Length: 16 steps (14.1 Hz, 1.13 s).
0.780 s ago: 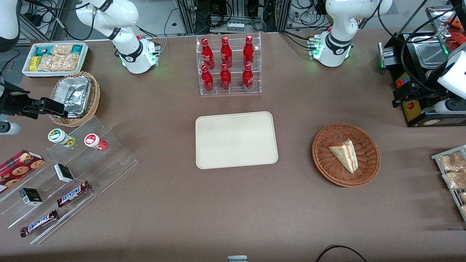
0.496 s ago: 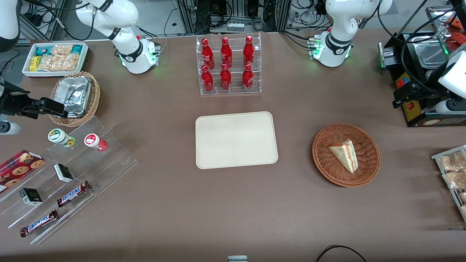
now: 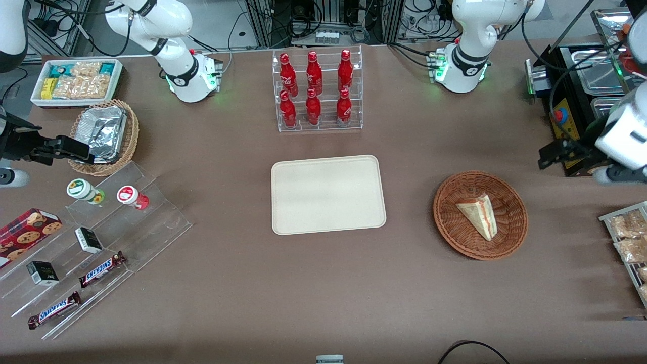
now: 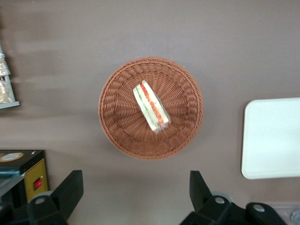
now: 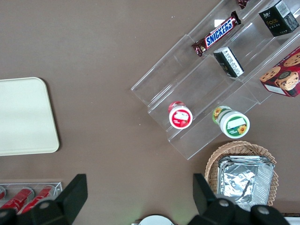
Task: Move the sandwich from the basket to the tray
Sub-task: 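Move the left gripper over the wrapped sandwich in the wicker basket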
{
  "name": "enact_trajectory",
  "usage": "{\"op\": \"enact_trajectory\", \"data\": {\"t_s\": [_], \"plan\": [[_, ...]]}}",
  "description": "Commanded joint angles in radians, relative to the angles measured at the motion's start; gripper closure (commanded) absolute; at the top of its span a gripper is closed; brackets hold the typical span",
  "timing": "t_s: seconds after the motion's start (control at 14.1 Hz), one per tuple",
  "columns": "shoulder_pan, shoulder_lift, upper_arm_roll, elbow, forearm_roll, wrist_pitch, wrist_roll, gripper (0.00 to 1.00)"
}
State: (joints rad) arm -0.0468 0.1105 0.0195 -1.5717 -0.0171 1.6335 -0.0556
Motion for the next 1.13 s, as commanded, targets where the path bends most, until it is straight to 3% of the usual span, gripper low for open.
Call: {"op": "enact_trajectory", "data": {"t_s": [0.0, 0.14, 0.35, 0.64, 0.92, 1.06], "plan": [[0.004, 0.066, -0.003, -0.022, -0.009, 0.086, -0.056, 0.0], [0.004, 0.077, -0.003, -0.089, -0.01, 0.174, -0.078, 0.0], [-0.004, 0.071, -0.035, -0.267, -0.001, 0.395, -0.283, 0.0], [-0.004, 0.029, -0.041, -0.494, 0.0, 0.662, -0.427, 0.0], [-0.004, 0.06, -0.056, -0.639, 0.0, 0.891, -0.46, 0.0], [-0.004, 0.067, -0.056, -0.642, 0.0, 0.888, -0.46, 0.0]]}}
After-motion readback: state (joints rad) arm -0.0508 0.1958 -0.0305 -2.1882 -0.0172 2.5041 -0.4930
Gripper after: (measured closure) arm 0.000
